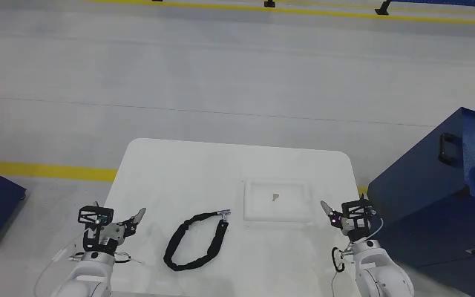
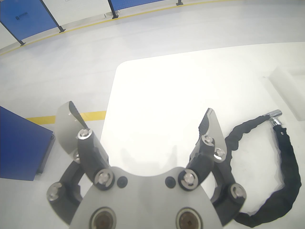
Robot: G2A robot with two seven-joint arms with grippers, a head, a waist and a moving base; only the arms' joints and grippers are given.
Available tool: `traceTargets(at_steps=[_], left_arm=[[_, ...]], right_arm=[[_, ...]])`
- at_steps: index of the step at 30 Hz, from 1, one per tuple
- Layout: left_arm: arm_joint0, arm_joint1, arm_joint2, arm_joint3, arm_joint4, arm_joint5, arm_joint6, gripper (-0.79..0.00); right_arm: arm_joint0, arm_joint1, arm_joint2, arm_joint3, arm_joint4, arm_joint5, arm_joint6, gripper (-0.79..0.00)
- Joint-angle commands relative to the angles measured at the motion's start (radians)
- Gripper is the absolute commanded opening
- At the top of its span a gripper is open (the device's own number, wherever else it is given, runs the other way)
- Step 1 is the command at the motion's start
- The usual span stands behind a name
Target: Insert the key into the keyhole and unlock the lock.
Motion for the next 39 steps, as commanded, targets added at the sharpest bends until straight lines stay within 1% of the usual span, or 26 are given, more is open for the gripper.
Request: traceTargets(at_steps=[1, 4, 7, 9, 13, 14, 17, 24, 28, 31, 32, 35, 39], left_arm=[[0.0, 0.0, 0.0, 0.0, 0.0, 0.0, 0.0, 0.0], [0.0, 0.0, 0.0, 0.0, 0.0, 0.0, 0.0, 0.0], [0.0, 0.0, 0.0, 0.0, 0.0, 0.0, 0.0, 0.0], [0.0, 0.0, 0.0, 0.0, 0.0, 0.0, 0.0, 0.0], [0.0, 0.0, 0.0, 0.0, 0.0, 0.0, 0.0, 0.0], [0.0, 0.0, 0.0, 0.0, 0.0, 0.0, 0.0, 0.0], [0.0, 0.0, 0.0, 0.0, 0.0, 0.0, 0.0, 0.0], [0.0, 0.0, 0.0, 0.0, 0.0, 0.0, 0.0, 0.0], [0.0, 0.0, 0.0, 0.0, 0.0, 0.0, 0.0, 0.0], [0.0, 0.0, 0.0, 0.0, 0.0, 0.0, 0.0, 0.0], [0.0, 0.0, 0.0, 0.0, 0.0, 0.0, 0.0, 0.0], [0.0, 0.0, 0.0, 0.0, 0.0, 0.0, 0.0, 0.0], [0.0, 0.0, 0.0, 0.0, 0.0, 0.0, 0.0, 0.0]], right_arm=[[0.005, 0.0, 0.002, -0.001, 0.001, -0.003, 0.0, 0.0], [0.033, 0.006, 0.027, -0.001, -0.016, -0.068, 0.047, 0.0], [0.092, 0.017, 0.061, -0.007, -0.045, -0.174, 0.109, 0.0], [0.138, 0.025, 0.081, -0.004, -0.043, -0.259, 0.156, 0.0], [0.258, 0.04, 0.103, 0.029, 0.01, -0.458, 0.265, 0.0], [0.292, 0.044, 0.098, 0.044, 0.024, -0.517, 0.301, 0.0], [0.398, 0.052, 0.078, 0.11, 0.098, -0.646, 0.39, 0.0], [0.628, 0.063, -0.013, 0.302, 0.26, -0.849, 0.608, 0.0], [0.726, 0.068, -0.088, 0.394, 0.322, -0.928, 0.757, 0.0], [0.796, 0.068, -0.146, 0.456, 0.387, -0.93, 0.88, 0.0], [0.817, 0.069, -0.169, 0.468, 0.394, -0.914, 0.906, 0.0], [0.87, 0.074, -0.248, 0.491, 0.4, -0.871, 0.949, 0.0], [0.925, 0.084, -0.35, 0.519, 0.411, -0.86, 0.96, 0.0]])
